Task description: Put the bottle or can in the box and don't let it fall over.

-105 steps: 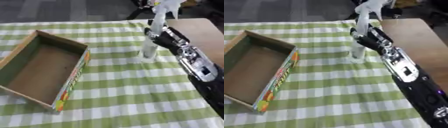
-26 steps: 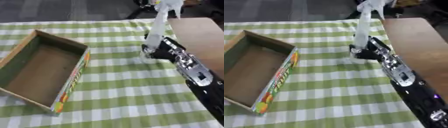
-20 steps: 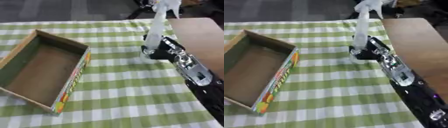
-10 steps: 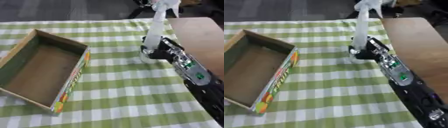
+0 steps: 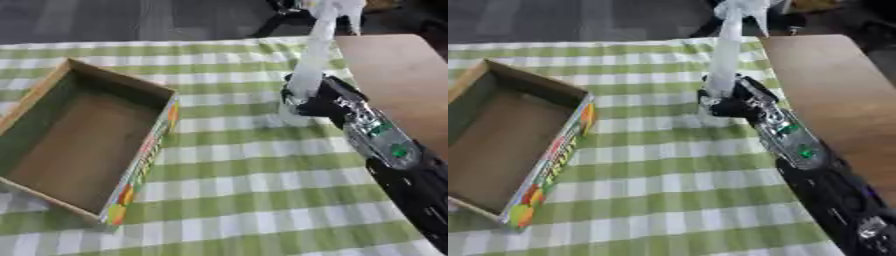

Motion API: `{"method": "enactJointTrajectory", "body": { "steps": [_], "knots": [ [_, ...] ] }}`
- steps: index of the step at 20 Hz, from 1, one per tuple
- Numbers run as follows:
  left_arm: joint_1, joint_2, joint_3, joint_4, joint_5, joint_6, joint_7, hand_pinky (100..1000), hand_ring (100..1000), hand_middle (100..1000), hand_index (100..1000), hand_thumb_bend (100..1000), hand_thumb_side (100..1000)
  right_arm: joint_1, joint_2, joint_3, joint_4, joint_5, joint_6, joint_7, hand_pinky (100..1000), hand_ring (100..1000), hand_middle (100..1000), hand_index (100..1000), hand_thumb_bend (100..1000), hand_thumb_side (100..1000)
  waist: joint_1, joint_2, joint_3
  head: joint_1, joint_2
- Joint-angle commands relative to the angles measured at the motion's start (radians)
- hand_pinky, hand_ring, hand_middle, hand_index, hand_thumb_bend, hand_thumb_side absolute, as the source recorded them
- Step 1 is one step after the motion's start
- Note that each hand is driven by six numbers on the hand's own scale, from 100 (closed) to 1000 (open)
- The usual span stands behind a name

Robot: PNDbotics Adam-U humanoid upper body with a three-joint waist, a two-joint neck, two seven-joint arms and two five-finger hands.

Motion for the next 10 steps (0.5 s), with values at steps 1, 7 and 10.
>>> {"method": "enactJointTrajectory", "body": {
  "steps": [1,7,10],
  "knots": [
    [-0.002,0.020,0.004,-0.006,0.003,0.000,-0.003,1000,540,741,804,161,851,0.002,-0.015,0.006,0.003,-0.005,0.000,-0.009,997,892,609,585,100,100,0.005,-0.010,0.000,-0.002,-0.014],
    [-0.001,0.019,0.003,-0.005,0.003,0.000,-0.005,1000,540,741,802,162,852,-0.001,-0.017,0.008,-0.016,0.025,-0.006,-0.023,1000,854,518,426,100,100,0.005,-0.010,0.000,-0.005,-0.014],
    [-0.002,0.019,0.003,-0.004,0.003,0.001,-0.006,1000,540,741,802,162,852,0.000,-0.018,0.008,-0.025,0.043,-0.013,-0.032,1000,837,490,373,100,100,0.005,-0.010,-0.001,-0.005,-0.013]
  ]
}}
